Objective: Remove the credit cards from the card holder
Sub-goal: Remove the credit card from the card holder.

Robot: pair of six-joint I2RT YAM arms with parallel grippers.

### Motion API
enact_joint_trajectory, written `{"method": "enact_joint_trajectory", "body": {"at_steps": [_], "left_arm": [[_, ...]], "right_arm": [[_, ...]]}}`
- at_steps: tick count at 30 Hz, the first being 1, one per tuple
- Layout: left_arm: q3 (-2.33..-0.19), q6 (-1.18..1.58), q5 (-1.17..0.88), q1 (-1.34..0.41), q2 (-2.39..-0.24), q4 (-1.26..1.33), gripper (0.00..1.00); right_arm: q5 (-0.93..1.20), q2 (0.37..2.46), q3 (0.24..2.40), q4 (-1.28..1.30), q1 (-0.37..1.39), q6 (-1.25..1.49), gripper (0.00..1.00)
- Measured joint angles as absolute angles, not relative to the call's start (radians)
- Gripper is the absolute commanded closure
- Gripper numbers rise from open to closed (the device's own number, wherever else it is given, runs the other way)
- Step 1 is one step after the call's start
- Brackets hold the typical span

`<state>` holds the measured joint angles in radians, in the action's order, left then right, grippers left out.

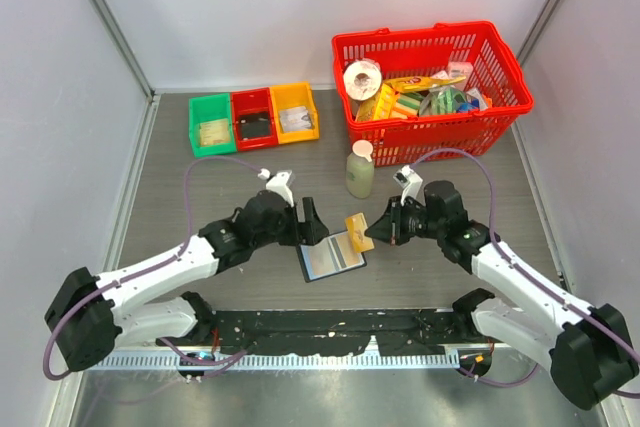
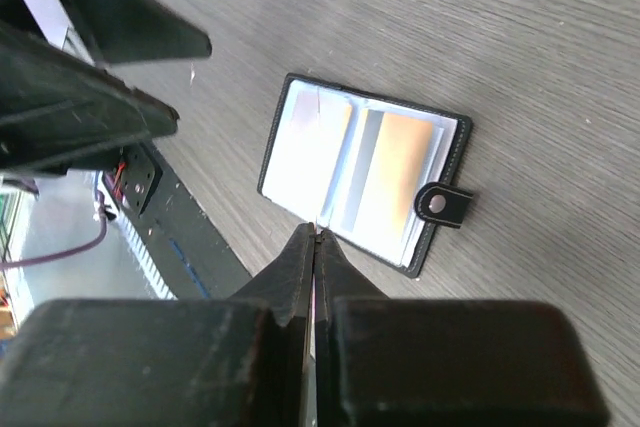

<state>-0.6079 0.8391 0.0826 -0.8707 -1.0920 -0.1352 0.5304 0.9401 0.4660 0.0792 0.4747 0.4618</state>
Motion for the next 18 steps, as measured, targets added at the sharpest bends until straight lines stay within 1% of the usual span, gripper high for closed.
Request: {"method": "enact_joint_trajectory", "body": {"at_steps": [4,7,11,16,18], "left_arm": [[-0.736,0.652,-0.046,-0.838,-1.097,-0.201,0.10],[-0.825,0.526,-0.155,-0.836,-1.121,-0.246,0.11],[-0.928,0.378,-0.294,-0.836,-1.169,-0.311,0.15],[-0.987,0.261,-0.421,-0.836,-1.201,-0.348,0.25],[-1.004,0.227,-0.461,-0.836,-1.213,-0.357,0.26]], "right_arm": [[0.576,0.906,0.551,0.199,0.475,0.384,0.99],[0.632,0.893,0.616,0.249,0.475,0.332,0.99],[0.720,0.869,0.667,0.284,0.475,0.271,0.99],[0.810,0.845,0.686,0.301,0.476,0.227,0.99],[0.838,0.836,0.686,0.302,0.476,0.216,0.99]]}}
